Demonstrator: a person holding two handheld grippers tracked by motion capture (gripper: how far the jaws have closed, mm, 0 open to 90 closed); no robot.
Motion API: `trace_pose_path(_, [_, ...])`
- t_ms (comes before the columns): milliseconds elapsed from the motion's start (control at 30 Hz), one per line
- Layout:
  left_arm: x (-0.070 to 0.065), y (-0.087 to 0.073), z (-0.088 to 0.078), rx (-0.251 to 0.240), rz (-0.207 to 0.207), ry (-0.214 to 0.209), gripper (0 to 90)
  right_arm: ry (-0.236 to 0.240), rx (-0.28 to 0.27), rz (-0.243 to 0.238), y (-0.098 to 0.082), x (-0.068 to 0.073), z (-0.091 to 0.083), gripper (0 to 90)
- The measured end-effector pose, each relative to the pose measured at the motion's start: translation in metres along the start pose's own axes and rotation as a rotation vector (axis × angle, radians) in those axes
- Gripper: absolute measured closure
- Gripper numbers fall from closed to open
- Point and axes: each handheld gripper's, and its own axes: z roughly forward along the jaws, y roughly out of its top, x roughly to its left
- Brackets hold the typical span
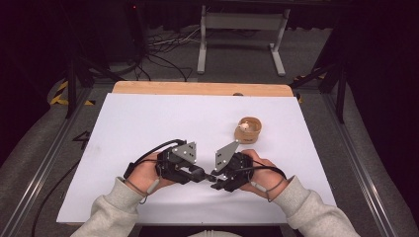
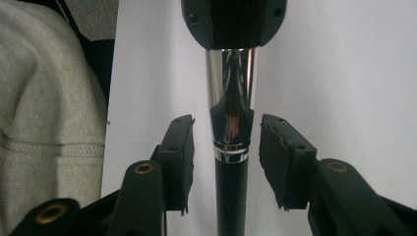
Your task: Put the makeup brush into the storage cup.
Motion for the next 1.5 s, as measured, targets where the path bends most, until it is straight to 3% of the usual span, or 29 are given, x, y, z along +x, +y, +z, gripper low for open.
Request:
trace_pose_path(200, [0.0, 0.0, 0.001, 0.003, 0.001, -0.005, 73.1, 0.002, 0.028, -0.022, 0.004, -0.002, 0.005, 61.7])
trace_pose_path(300, [0.0, -0.001, 0.002, 0.003, -0.001, -0.009, 73.0, 0.012, 0.042, -0.028, 0.006, -0.003, 0.006, 70.5])
trace_pose_path(533, [0.001, -0.001, 0.001, 0.002, 0.006, -0.015, 72.8, 0.002, 0.065, -0.055, 0.009, -0.001, 0.005, 72.1])
trace_pose_path(700, [0.001, -0.003, -0.002, -0.041, 0.023, -0.004, 70.5, -0.006, 0.059, -0.058, 0.01, -0.001, 0.001, 72.3])
trace_pose_path(833, [0.001, -0.005, -0.007, -0.085, 0.014, 0.009, 52.2, -0.011, 0.024, -0.062, 0.009, -0.001, -0.003, 72.3])
trace_pose_path(867, [0.002, -0.006, -0.009, -0.1, 0.009, 0.01, 52.2, -0.015, 0.016, -0.06, 0.009, -0.001, -0.004, 72.3])
trace_pose_path(900, [0.001, -0.008, -0.01, -0.115, 0.008, 0.034, 39.7, -0.018, -0.004, -0.062, 0.008, -0.001, -0.008, 72.3])
trace_pose_path(933, [0.0, -0.009, -0.012, -0.127, 0.008, 0.057, 39.7, -0.018, -0.004, -0.062, 0.008, -0.001, -0.008, 72.3])
trace_pose_path(1000, [-0.002, -0.013, -0.015, -0.157, 0.001, 0.118, 31.3, -0.028, -0.03, -0.059, 0.007, -0.002, -0.011, 72.3])
trace_pose_path(1100, [0.0, -0.02, -0.022, -0.228, -0.044, 0.143, 27.1, -0.034, -0.059, -0.047, 0.005, -0.002, -0.017, 72.3])
trace_pose_path(1167, [0.001, -0.024, -0.023, -0.247, -0.064, 0.16, 19.9, -0.038, -0.08, -0.04, 0.004, -0.004, -0.021, 72.3])
trace_pose_path(1333, [0.003, -0.033, -0.023, -0.275, -0.086, 0.194, 10.9, -0.051, -0.121, -0.027, 0.001, -0.006, -0.028, 72.3])
trace_pose_path(1400, [0.003, -0.037, -0.023, -0.303, -0.08, 0.211, 4.7, -0.063, -0.142, -0.019, 0.0, -0.008, -0.033, 72.3])
trace_pose_path(1500, [0.002, -0.045, -0.025, -0.358, -0.114, 0.23, 2.0, -0.074, -0.171, -0.01, -0.001, -0.01, -0.038, 72.3])
